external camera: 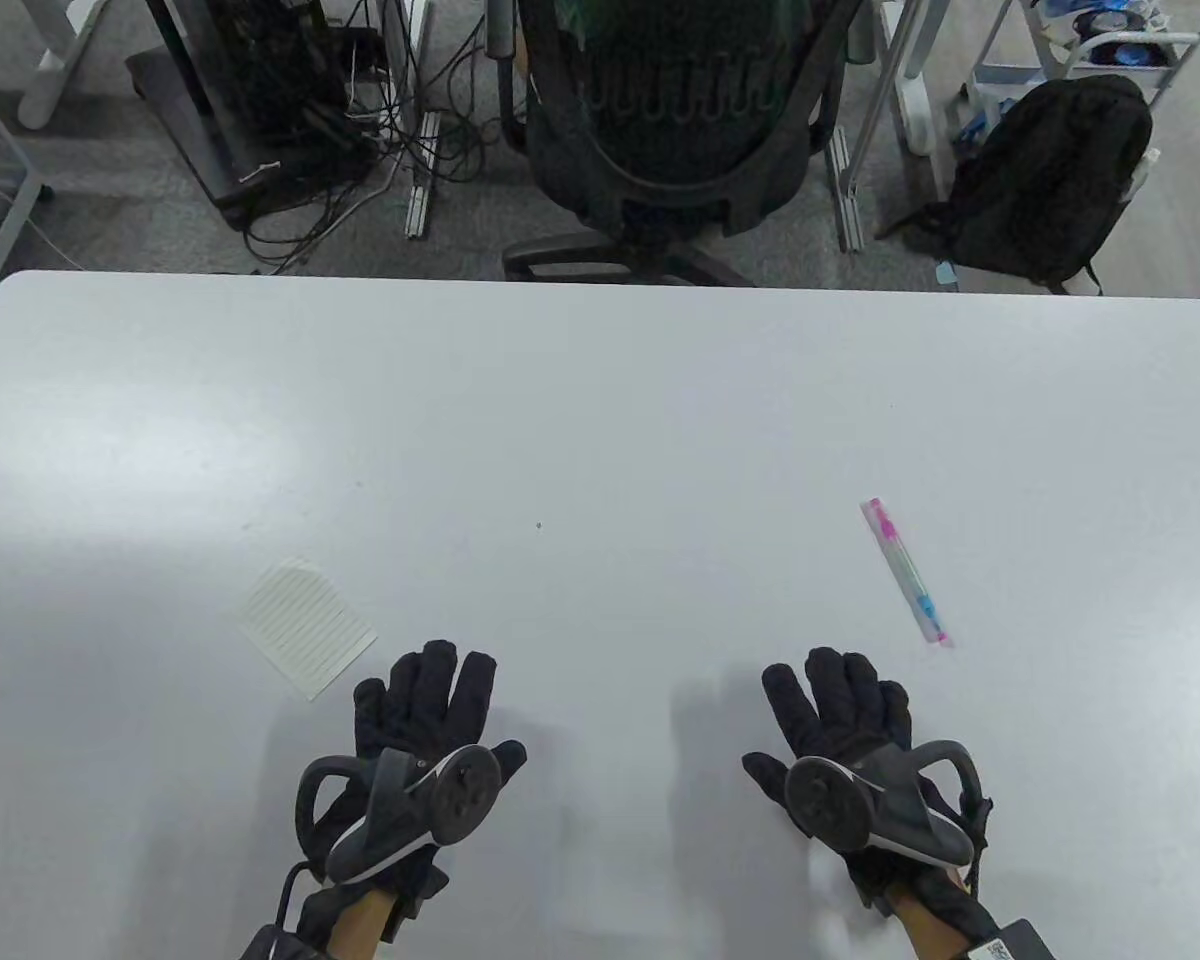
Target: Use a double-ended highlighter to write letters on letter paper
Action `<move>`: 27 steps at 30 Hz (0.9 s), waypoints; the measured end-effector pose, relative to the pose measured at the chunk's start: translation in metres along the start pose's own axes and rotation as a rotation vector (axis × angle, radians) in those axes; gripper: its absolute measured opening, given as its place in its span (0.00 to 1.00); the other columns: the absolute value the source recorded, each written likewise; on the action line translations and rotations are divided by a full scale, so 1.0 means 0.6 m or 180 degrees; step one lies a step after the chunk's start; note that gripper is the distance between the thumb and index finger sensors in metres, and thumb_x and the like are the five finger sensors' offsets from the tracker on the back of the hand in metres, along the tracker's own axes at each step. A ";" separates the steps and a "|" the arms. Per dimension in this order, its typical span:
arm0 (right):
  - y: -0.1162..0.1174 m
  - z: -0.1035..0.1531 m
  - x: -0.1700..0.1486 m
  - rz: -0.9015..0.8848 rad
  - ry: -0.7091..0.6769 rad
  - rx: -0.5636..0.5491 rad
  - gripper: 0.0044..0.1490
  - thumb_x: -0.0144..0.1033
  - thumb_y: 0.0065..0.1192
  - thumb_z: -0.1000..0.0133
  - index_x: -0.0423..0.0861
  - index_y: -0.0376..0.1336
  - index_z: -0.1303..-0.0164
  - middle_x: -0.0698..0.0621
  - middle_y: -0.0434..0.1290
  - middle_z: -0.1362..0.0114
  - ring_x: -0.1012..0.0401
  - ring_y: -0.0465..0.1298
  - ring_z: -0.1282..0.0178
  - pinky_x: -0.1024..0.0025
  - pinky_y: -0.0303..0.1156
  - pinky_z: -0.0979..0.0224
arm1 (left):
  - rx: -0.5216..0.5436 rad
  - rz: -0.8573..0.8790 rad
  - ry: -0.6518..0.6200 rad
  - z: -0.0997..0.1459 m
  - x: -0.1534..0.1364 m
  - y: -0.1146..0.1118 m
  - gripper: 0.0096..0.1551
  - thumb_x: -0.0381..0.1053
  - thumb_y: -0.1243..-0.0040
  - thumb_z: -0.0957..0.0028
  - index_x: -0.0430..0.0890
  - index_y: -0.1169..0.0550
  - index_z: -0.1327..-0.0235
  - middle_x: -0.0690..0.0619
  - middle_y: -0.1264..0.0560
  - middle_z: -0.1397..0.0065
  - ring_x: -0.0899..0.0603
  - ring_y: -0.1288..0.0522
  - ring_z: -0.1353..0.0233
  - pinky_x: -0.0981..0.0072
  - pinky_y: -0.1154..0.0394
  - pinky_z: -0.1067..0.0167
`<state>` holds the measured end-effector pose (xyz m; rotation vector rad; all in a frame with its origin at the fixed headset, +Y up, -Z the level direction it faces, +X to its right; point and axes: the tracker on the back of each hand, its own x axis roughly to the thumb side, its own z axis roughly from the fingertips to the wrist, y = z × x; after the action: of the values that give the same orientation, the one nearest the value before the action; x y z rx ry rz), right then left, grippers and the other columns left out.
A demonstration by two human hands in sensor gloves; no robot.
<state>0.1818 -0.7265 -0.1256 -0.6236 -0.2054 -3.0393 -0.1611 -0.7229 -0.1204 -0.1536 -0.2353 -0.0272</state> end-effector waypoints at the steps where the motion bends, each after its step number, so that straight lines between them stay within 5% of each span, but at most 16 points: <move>1: -0.001 0.001 0.001 0.0037 -0.0010 -0.0008 0.51 0.61 0.36 0.39 0.42 0.37 0.13 0.23 0.43 0.15 0.24 0.46 0.20 0.22 0.47 0.27 | 0.0016 -0.0035 0.0006 0.000 0.001 0.001 0.49 0.71 0.61 0.38 0.46 0.52 0.11 0.35 0.54 0.10 0.27 0.49 0.13 0.24 0.50 0.23; 27: -0.014 -0.007 0.007 0.0072 0.0036 -0.0060 0.51 0.61 0.37 0.39 0.41 0.37 0.13 0.23 0.48 0.16 0.26 0.51 0.21 0.23 0.48 0.27 | -0.0026 -0.0079 -0.0035 -0.007 0.007 -0.003 0.49 0.71 0.61 0.38 0.46 0.53 0.11 0.35 0.55 0.09 0.28 0.49 0.12 0.24 0.50 0.23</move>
<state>0.1757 -0.7187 -0.1286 -0.6054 -0.1683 -3.0259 -0.1559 -0.7252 -0.1231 -0.1589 -0.2481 -0.0519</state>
